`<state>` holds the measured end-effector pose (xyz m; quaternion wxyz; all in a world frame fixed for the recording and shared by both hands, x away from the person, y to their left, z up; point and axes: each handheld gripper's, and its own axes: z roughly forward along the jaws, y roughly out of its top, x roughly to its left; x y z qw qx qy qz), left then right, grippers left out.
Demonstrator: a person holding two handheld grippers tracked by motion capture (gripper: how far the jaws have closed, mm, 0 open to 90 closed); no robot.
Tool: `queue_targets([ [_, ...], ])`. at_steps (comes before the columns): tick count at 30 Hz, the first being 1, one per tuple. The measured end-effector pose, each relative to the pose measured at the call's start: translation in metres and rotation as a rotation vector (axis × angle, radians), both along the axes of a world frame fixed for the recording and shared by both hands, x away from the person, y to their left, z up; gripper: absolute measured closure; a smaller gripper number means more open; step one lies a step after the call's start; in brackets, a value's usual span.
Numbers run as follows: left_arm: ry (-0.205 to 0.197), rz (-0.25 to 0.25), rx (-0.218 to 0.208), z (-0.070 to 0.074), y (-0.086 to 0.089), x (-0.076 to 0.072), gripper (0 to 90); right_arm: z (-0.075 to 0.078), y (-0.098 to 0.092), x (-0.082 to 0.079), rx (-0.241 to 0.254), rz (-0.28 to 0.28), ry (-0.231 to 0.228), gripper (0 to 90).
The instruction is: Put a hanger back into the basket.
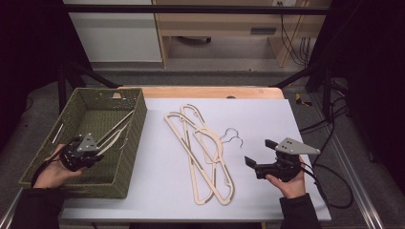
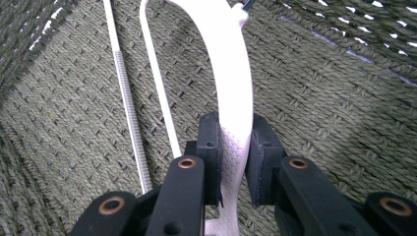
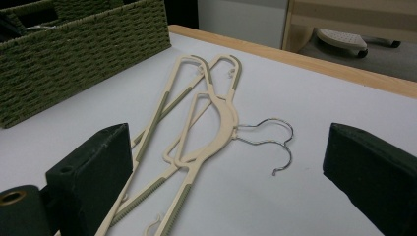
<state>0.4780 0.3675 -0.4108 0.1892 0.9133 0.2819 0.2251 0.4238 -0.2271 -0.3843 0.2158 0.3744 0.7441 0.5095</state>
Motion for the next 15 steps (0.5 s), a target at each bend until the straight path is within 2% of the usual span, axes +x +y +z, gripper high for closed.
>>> queue_targets([
  [15,0.024,-0.001,-0.008,-0.0022,0.0006,0.0006,76.5,-0.0002,0.0008,0.0000,0.001,-0.002,0.006,5.4],
])
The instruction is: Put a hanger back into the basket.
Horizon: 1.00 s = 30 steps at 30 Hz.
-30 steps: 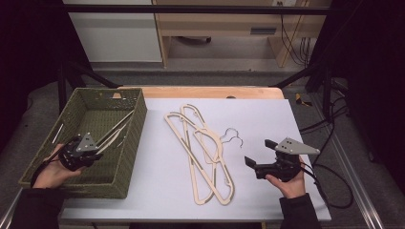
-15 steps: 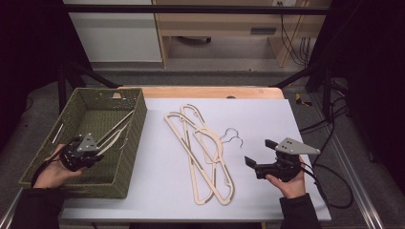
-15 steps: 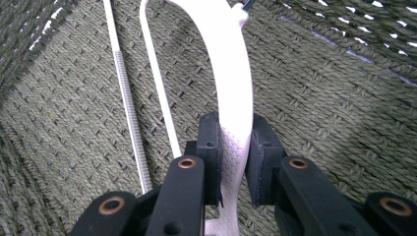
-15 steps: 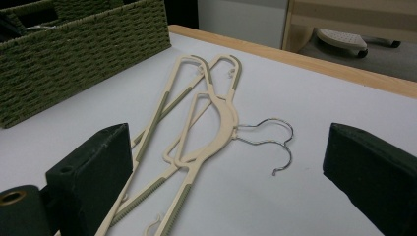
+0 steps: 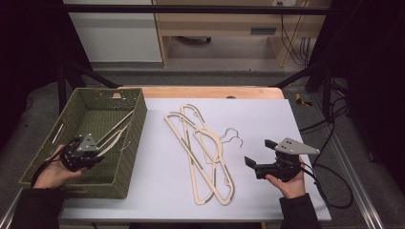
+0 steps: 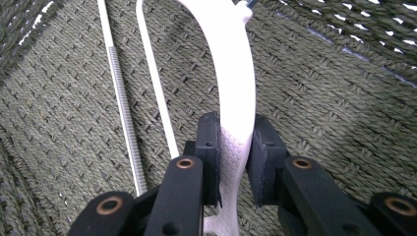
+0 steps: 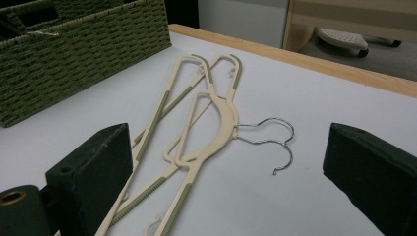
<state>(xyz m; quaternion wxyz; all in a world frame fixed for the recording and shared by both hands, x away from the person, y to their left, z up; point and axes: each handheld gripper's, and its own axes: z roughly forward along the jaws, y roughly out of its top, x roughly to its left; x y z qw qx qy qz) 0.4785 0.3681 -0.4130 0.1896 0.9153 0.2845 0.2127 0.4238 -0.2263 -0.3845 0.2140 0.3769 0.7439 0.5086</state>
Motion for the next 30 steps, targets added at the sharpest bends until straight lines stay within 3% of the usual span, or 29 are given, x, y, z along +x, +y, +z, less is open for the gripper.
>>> queue_targets([
  [11,0.000,0.003,-0.002,0.000,0.001,0.000,75.8,0.000,0.000,0.000,0.000,0.000,-0.002,5.4],
  [17,-0.015,0.007,-0.023,0.002,0.002,-0.001,70.2,0.000,0.000,0.000,0.000,0.001,-0.004,5.4],
  [22,-0.105,0.015,-0.128,0.016,0.005,-0.003,47.0,0.000,0.000,0.000,0.001,0.000,-0.001,5.4],
  [25,-0.146,0.021,-0.154,0.028,0.006,-0.005,34.7,0.000,0.000,0.001,-0.001,0.002,-0.005,5.4],
  [26,-0.174,0.028,-0.186,0.033,0.006,-0.006,27.9,0.000,0.000,0.001,-0.005,0.006,-0.005,5.4],
  [30,-0.233,0.066,-0.295,0.048,0.000,-0.012,21.4,0.000,0.000,0.000,0.000,0.007,-0.003,5.4],
])
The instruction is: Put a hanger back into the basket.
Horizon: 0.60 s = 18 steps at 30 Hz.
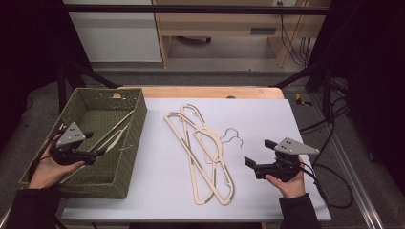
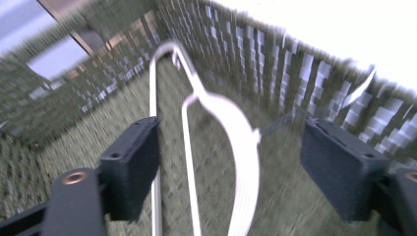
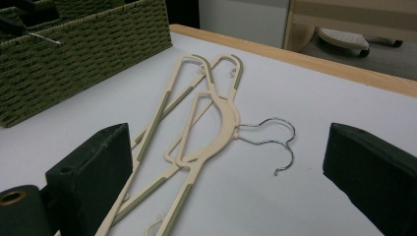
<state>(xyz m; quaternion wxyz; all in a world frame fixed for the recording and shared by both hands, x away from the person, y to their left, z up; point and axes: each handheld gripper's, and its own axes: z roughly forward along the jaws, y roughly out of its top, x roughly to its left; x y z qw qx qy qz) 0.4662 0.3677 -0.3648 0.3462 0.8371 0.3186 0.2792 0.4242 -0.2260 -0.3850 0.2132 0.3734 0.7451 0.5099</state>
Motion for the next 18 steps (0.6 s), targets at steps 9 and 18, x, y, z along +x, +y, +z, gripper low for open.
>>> queue_targets([
  [9,-0.095,-0.023,-0.149,0.033,-0.039,-0.023,10.4,-0.001,0.006,0.001,0.005,0.008,0.008,5.3],
  [18,-0.149,-0.068,-0.269,0.049,-0.094,-0.045,7.8,-0.006,0.016,0.003,0.002,0.022,0.028,6.7],
])
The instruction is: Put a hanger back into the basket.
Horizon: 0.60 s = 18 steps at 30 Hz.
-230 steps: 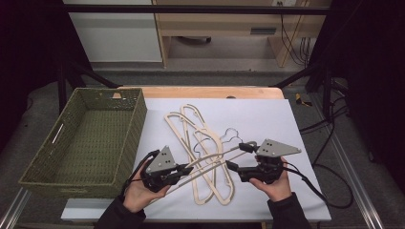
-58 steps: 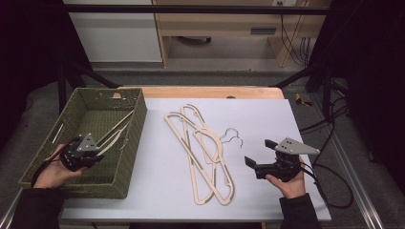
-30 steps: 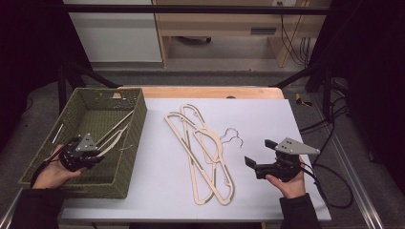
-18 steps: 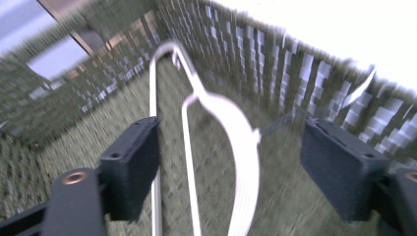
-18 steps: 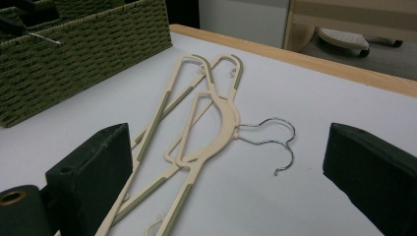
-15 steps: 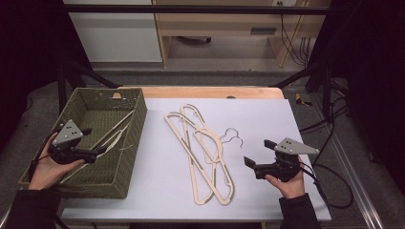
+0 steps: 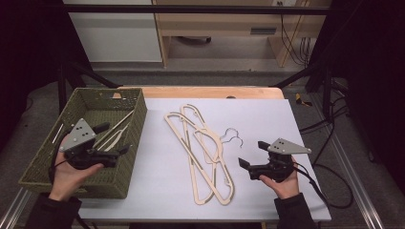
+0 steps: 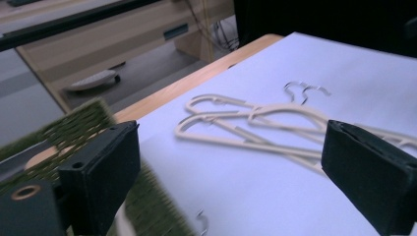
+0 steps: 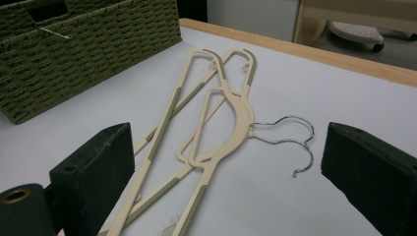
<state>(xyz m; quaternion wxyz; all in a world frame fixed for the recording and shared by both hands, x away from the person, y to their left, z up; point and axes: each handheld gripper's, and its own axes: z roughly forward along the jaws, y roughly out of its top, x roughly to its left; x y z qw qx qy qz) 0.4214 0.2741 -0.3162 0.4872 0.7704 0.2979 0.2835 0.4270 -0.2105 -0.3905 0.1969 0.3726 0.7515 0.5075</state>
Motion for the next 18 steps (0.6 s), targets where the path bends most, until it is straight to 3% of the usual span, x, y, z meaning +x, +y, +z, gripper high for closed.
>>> queue_targets([
  [4,-0.015,-0.015,-0.049,-0.005,-0.020,-0.002,7.5,-0.003,0.006,0.002,-0.007,0.009,0.016,7.2],
  [5,0.005,-0.021,-0.066,-0.008,-0.026,-0.004,7.4,-0.004,0.007,0.003,-0.012,0.012,0.016,7.5],
  [11,0.042,-0.042,-0.139,-0.024,-0.050,-0.001,7.3,-0.010,0.015,0.006,-0.015,0.011,0.043,9.2],
  [18,0.068,-0.059,-0.161,-0.043,-0.069,0.003,7.4,-0.022,0.026,0.013,-0.043,-0.011,0.084,9.5],
])
